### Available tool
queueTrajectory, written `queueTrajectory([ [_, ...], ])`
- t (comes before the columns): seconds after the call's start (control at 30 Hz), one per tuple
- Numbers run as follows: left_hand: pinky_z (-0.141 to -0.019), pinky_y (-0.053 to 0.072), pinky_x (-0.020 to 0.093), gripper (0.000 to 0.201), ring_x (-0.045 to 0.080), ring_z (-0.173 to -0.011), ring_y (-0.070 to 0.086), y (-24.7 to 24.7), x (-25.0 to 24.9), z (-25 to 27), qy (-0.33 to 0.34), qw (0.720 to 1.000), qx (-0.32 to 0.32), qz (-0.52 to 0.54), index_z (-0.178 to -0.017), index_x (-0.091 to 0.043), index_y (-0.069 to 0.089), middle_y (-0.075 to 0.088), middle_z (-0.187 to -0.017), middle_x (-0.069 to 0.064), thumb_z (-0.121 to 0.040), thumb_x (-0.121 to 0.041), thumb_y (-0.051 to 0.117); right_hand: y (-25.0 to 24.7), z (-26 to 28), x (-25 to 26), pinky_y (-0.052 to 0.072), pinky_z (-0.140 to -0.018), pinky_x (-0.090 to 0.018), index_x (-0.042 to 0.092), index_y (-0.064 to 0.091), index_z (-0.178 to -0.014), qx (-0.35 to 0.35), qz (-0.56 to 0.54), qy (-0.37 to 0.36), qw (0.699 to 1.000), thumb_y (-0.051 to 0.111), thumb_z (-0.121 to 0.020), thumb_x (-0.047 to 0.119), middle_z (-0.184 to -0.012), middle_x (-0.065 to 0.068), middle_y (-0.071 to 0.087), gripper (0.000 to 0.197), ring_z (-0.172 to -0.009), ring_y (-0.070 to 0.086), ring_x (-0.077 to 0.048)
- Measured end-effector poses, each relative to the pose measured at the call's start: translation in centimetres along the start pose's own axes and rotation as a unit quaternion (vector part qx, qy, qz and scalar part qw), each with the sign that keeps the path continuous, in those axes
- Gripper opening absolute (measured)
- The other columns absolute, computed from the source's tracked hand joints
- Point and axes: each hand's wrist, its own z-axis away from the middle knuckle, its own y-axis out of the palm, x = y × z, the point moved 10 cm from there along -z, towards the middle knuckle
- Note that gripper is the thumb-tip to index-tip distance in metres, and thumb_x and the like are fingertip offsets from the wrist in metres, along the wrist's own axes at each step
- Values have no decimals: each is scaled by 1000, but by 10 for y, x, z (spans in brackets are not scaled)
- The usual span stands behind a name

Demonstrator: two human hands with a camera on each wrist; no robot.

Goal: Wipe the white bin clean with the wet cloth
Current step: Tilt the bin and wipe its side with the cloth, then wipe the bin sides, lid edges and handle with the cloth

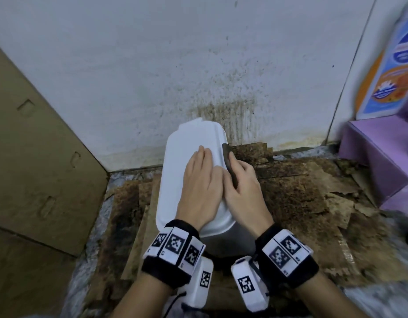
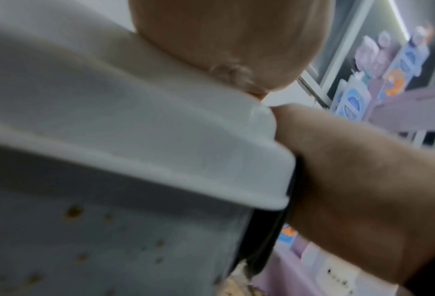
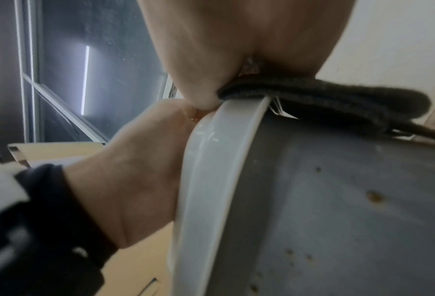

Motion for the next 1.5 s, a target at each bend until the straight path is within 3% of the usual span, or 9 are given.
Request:
queueTrajectory([
  [0.1, -127, 6, 26, 54, 0, -155, 8, -5, -6, 5, -59, 976, -3, 209, -164, -20, 16, 10, -171, -12, -112, -26, 28, -11, 1, -7, 20, -107, -21, 30, 21, -159, 6, -5, 32, 999, 34, -105, 52, -151, 8, 30, 60, -143, 26, -9],
  [0.23, -116, 37, 29, 41, 6, -139, 46, -23, 28, 6, -149, 873, -131, 446, -145, -27, 51, 49, -152, -9, -104, -29, 47, -25, 2, -16, 20, -116, -36, 28, 14, -161, 21, 9, 74, 997, 39, -99, 63, -161, 7, 20, 75, -150, 14, -13],
  [0.33, -96, 44, 19, 35, 8, -125, 54, -49, 37, 12, -135, 915, -184, 332, -138, -23, 55, 56, -139, -5, -105, -16, 47, -30, 3, -18, 25, -116, -46, 29, 9, -161, 37, 28, 93, 995, 49, -94, 67, -161, 6, 18, 87, -150, 17, -18],
  [0.43, -110, 40, 40, 43, 20, -134, 43, -59, 50, 19, -139, 959, -195, 150, -144, -18, 47, 47, -145, 3, -101, -19, 50, -32, 4, -17, 27, -114, -48, 31, 2, -160, 52, 35, 115, 991, 52, -90, 71, -160, 6, 16, 95, -150, 14, -19],
  [0.6, -109, 42, 50, 75, 28, -129, 48, -27, 90, 37, -254, 937, -113, 209, -151, -28, 34, 46, -146, 6, -88, -66, 51, -36, 4, -20, 29, -114, -52, 35, -2, -159, 74, 63, 136, 986, 57, -85, 73, -158, 2, 15, 101, -149, 11, -23],
  [0.93, -105, 49, 45, 94, 20, -123, 58, -3, 69, 39, -230, 935, -56, 264, -156, -26, 25, 53, -142, -5, -84, -67, 69, -46, -1, -38, 33, -116, -55, 37, 3, -158, 65, 31, 147, 987, 65, -80, 72, -154, -1, 24, 106, -145, 26, -28],
  [1.07, -101, 53, 40, 73, 10, -114, 63, -3, 65, 36, -195, 938, -55, 283, -148, -32, 42, 62, -132, -10, -87, -58, 71, -47, 1, -41, 41, -110, -56, 40, 10, -156, 41, 6, 147, 988, 66, -64, 82, -147, 1, 31, 115, -139, 37, -29],
  [1.2, -91, 55, 29, 67, 2, -109, 65, -7, 63, 37, -177, 934, -43, 306, -145, -38, 48, 64, -124, -20, -86, -57, 73, -46, 11, -39, 40, -111, -55, 37, 13, -156, 6, -16, 147, 989, 70, -73, 72, -143, 3, 31, 107, -139, 33, -25],
  [1.5, -88, 59, 31, 60, -4, -101, 69, -17, 63, 26, -151, 946, 18, 287, -139, -48, 53, 68, -122, -26, -84, -60, 74, -39, 49, -36, 32, -98, -33, 30, 12, -157, -128, -54, 152, 978, 74, -82, 54, -134, 6, 27, 99, -136, 25, -19],
])
